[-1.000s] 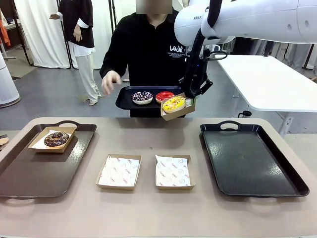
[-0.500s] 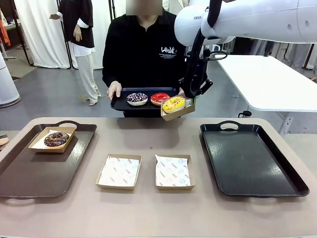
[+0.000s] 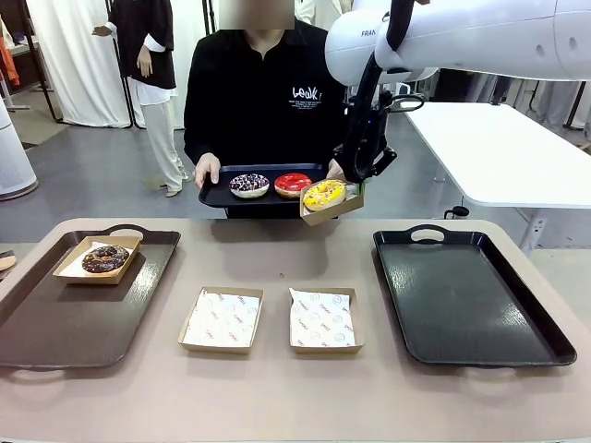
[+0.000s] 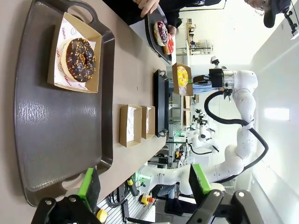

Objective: Individually package the donuts and arrange them on the tray.
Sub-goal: Place the picked Paper togo box on the Handle tray while simultaneously picking up another Paper togo box from the table with the other hand.

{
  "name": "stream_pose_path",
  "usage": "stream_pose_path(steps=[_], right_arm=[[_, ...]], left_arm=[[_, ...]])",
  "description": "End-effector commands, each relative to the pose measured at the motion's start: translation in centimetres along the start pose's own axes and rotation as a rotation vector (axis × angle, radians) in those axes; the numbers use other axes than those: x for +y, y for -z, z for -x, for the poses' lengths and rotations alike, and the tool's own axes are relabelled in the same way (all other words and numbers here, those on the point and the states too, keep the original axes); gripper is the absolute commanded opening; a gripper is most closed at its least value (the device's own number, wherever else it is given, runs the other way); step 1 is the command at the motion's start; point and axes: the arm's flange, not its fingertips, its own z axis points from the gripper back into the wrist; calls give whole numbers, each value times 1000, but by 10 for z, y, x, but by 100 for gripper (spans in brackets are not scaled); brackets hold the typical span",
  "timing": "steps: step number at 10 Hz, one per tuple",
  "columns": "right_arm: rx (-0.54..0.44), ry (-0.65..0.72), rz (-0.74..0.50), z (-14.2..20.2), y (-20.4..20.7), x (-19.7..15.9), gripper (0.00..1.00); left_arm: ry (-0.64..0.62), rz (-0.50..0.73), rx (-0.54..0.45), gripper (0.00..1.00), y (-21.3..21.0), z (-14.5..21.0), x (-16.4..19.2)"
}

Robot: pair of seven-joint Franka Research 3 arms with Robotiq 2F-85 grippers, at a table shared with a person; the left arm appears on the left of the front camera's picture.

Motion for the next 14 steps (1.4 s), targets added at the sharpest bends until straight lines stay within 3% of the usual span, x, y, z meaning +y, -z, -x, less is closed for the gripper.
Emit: stream_pose_path(steps=[1,4,8,10,14], right_arm=[[0,0,0,0,0,0,2],[-1,-77,12,42,-30,-71,2],[-19,-83,-53,43,-25,-179,2],[-2,-46,-92,36,-5,-221,2],[9,17,-47,15,49,-246,2]], left_arm=[[0,0,0,100,0,0,0],[46,-127,114,100,15,7,-59],[120,-409,335,100,78,24,-141],[139,-534,382,100,116,41,-168],[169,-764,449,100,204,56,-197]])
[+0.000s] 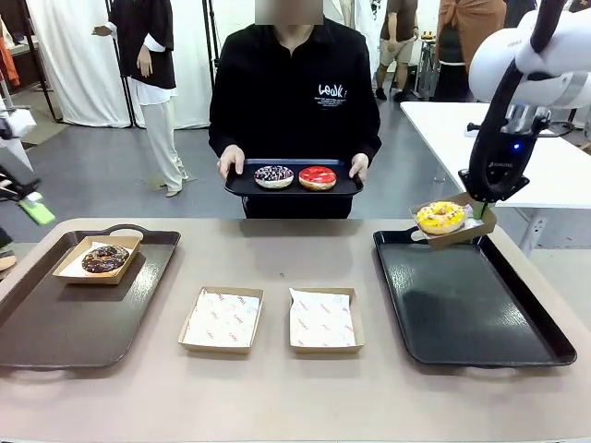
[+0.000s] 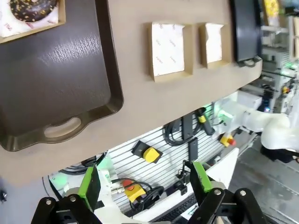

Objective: Individually package the donuts and arrange them on the tray.
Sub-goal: Place the picked Paper togo box on the Handle tray while simultaneously picking up another Paper togo box from the table with the other hand.

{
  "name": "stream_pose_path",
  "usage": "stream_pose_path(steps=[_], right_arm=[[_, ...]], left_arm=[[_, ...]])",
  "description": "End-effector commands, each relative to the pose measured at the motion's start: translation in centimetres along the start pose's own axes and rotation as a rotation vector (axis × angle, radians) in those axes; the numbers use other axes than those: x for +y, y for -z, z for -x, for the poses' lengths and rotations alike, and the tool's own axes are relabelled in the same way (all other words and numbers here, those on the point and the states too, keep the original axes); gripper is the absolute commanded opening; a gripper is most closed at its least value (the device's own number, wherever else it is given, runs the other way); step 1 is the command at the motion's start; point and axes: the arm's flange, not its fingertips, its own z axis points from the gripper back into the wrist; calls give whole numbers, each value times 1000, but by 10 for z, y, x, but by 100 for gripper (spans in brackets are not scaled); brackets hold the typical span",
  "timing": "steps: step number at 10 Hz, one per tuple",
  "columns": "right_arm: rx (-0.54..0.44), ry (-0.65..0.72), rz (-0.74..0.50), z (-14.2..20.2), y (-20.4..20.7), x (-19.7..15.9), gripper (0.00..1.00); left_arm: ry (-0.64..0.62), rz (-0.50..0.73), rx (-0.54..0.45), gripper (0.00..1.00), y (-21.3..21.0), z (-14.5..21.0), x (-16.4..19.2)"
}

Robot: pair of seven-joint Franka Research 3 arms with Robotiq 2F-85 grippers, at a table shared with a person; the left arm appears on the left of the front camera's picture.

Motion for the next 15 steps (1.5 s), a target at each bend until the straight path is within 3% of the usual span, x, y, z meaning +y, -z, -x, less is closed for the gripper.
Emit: stream_pose_path(steps=[1,4,6,7,10,11,12,15], right_arm=[[-49,16,79,-7,17,8,2],[-75,54,152,-22,38,13,2],[-68,69,181,-26,49,16,2],[-56,30,125,-24,38,12,2],[-56,30,125,-24,38,12,2],[-56,30,125,-24,38,12,2],[-56,30,125,-24,38,12,2],[-56,30,125,-24,38,12,2]], left_arm=[[-33,-113,29,100,32,-11,-15],[-79,-202,54,100,94,-41,-27],[-119,-226,-11,100,129,-53,-44],[-120,-248,-50,100,143,-52,-56],[-47,-309,-143,100,179,-53,-80],[-22,-337,-141,100,188,-47,-82],[-49,-262,-102,100,166,-55,-80],[-49,-262,-102,100,166,-55,-80]])
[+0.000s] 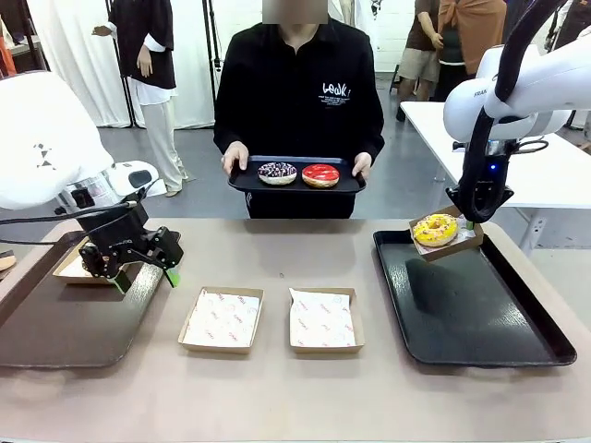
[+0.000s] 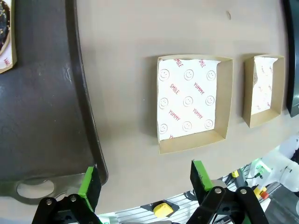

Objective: Individually package the donuts and arrange them on the tray.
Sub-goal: Place the picked Paper togo box on the Handle tray while simultaneously picking up another Paper togo box from the table with the other hand.

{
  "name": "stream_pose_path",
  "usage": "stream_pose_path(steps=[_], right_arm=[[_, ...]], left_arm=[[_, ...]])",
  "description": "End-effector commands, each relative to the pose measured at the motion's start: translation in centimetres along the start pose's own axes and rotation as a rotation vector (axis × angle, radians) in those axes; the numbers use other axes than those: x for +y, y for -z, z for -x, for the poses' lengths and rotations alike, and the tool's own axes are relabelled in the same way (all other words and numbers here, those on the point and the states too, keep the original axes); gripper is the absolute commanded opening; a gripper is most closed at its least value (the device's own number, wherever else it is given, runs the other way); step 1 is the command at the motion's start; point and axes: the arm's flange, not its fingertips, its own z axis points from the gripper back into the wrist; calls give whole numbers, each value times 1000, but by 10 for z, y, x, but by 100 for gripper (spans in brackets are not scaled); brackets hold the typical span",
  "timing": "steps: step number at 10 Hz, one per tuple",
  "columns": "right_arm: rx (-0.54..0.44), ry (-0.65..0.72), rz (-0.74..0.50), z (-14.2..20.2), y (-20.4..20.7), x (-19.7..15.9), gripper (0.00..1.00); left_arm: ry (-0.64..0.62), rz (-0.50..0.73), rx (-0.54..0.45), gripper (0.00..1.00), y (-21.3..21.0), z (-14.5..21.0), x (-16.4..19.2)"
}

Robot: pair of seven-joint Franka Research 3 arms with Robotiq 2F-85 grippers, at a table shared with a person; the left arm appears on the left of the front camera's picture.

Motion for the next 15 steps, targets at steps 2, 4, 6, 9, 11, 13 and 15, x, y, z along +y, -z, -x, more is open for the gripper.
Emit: stream_pose_path(steps=[2,4,6,9,11,13,15], right_arm=[[3,-8,-13,2,-2,-1,2],[3,-8,-13,2,-2,-1,2],[3,-8,-13,2,-2,-1,2],[9,-10,-24,-5,3,-1,2],[16,-21,-33,-14,10,-1,2],[15,-30,-32,-21,19,3,2],[31,-33,-35,-22,30,5,2]], left_arm=[[2,1,13,100,-3,-1,-3],[2,1,13,100,-3,-1,-3],[2,1,13,100,-3,-1,-3],[14,15,40,100,1,-8,-4],[1,-34,46,100,3,-13,-15],[-3,-107,10,100,8,-12,-29],[2,-146,-6,100,17,-15,-38]])
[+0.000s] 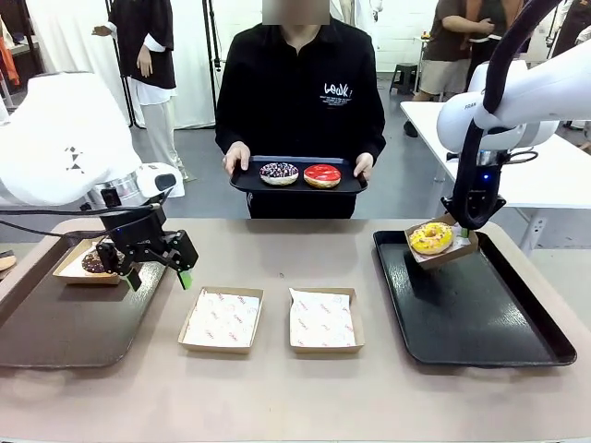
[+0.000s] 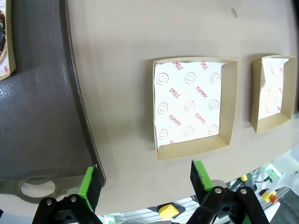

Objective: Individually package the donuts and arrange them on the tray.
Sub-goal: Place the picked Paper togo box on the Handle tray while simultaneously picking up another Paper togo box from the table with the other hand.

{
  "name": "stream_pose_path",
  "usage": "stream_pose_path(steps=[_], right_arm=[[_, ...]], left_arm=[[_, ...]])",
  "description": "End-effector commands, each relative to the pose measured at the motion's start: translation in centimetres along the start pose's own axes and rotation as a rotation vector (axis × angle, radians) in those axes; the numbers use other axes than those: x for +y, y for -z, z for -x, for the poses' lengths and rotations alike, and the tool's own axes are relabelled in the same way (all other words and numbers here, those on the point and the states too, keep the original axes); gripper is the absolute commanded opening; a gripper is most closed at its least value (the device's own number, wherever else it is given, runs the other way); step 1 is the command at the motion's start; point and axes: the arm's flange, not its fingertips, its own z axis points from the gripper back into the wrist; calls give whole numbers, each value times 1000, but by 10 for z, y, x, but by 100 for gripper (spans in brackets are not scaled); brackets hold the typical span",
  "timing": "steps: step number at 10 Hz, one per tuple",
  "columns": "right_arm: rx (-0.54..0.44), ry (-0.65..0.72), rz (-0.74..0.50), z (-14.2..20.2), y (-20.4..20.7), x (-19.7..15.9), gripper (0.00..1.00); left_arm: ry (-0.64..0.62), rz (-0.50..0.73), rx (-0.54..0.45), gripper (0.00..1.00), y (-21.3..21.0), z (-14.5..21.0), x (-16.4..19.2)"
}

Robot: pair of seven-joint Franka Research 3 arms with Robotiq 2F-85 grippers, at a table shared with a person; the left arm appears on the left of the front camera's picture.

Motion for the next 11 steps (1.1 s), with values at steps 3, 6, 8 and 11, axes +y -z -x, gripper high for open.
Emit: stream_pose_path(steps=[3,6,8,11], right_arm=[[14,-15,-43,-10,14,3,2],[7,-12,-54,-14,22,1,2],[10,-9,-55,-17,29,1,2],[22,-2,-53,-18,37,1,2]], left_arm=[[-36,-106,-56,100,27,-9,-21],[-55,-105,-77,100,45,-12,-21],[-48,-118,-72,100,56,-14,-22],[-37,-138,-59,100,66,-17,-24]])
